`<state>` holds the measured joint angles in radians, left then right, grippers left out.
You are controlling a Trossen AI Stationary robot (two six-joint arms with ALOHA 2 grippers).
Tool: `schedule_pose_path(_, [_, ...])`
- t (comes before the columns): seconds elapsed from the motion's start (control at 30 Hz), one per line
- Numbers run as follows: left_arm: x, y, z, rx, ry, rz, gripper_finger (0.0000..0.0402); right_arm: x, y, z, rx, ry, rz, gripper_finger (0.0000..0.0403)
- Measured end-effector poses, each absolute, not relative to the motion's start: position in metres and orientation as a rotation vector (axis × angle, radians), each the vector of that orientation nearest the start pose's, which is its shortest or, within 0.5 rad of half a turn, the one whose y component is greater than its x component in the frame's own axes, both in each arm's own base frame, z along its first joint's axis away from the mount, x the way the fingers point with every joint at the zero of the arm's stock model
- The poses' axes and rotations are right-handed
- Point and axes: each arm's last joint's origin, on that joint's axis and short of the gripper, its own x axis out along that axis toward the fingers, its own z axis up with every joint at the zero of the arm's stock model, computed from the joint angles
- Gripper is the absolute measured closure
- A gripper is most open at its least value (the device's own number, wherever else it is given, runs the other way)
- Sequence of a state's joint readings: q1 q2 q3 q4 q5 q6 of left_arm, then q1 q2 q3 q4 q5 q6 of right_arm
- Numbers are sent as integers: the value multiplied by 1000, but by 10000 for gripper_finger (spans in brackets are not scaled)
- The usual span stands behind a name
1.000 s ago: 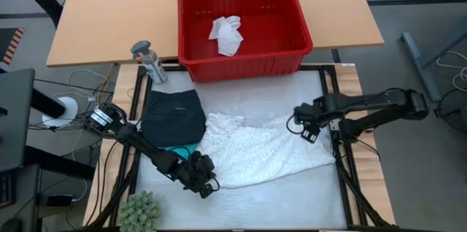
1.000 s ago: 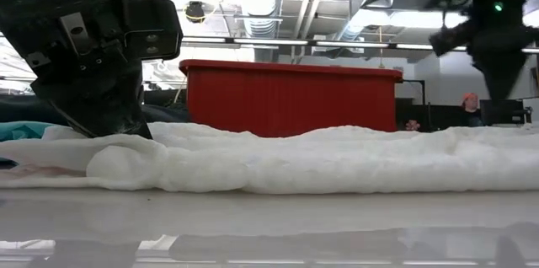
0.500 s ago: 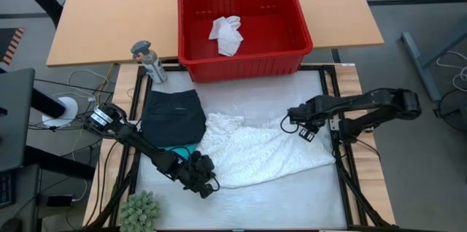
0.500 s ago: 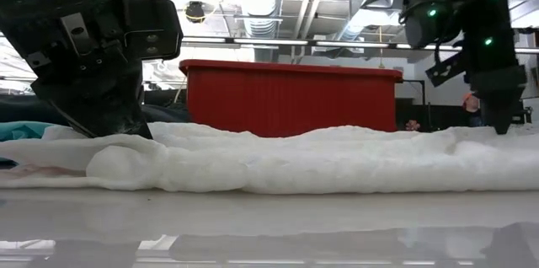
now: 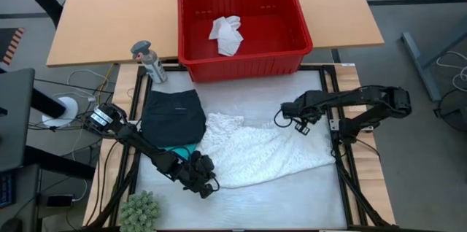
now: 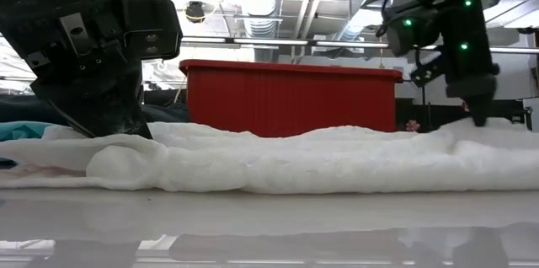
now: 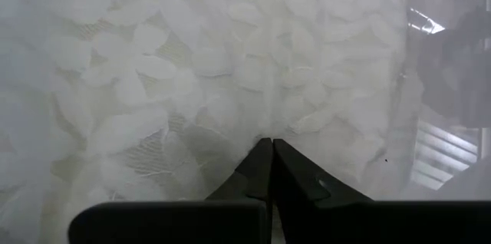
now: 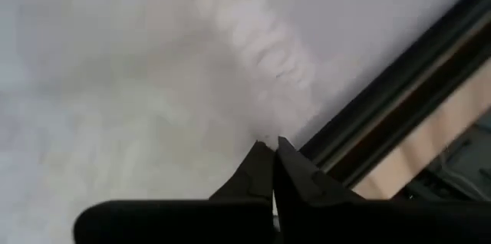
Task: Fold laundry
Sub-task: Fold the white dress
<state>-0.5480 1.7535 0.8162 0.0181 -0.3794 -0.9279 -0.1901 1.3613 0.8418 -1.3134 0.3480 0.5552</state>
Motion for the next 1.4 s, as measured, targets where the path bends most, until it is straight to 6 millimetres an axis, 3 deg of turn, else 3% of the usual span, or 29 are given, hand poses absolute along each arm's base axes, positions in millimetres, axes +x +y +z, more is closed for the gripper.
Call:
schedule_pose_path(0.17, [278, -157, 126, -462, 808, 229, 401, 181, -54, 209, 252, 1625, -941, 366])
schedule_pose_path(0.4, [278, -157, 126, -462, 810, 229, 401, 179, -56, 213, 305, 1608, -960, 245])
schedule_pose_path(0.57, [277, -157, 126, -460, 812, 230, 401, 186, -59, 239, 270, 1476, -966, 183])
schedule_pose_path(0.63, [277, -157, 126, -459, 812, 231, 401, 194, -57, 252, 238, 1405, -844, 174])
schedule_pose_path(0.7, [277, -157, 126, -459, 812, 231, 401, 207, -51, 264, 208, 1298, -615, 172])
schedule_pose_path(0.83, [277, -157, 125, -457, 814, 233, 401, 232, -33, 271, 122, 1110, -307, 179])
schedule_pose_path(1.0, [277, -156, 125, -450, 806, 247, 401, 256, -23, 259, 25, 1076, -206, 184])
schedule_pose_path(1.2, [277, -156, 125, -451, 806, 250, 401, 278, -22, 223, 67, 1207, -75, 184])
schedule_pose_path(1.4, [276, -155, 125, -450, 809, 260, 401, 292, -20, 205, 112, 1220, 21, 185])
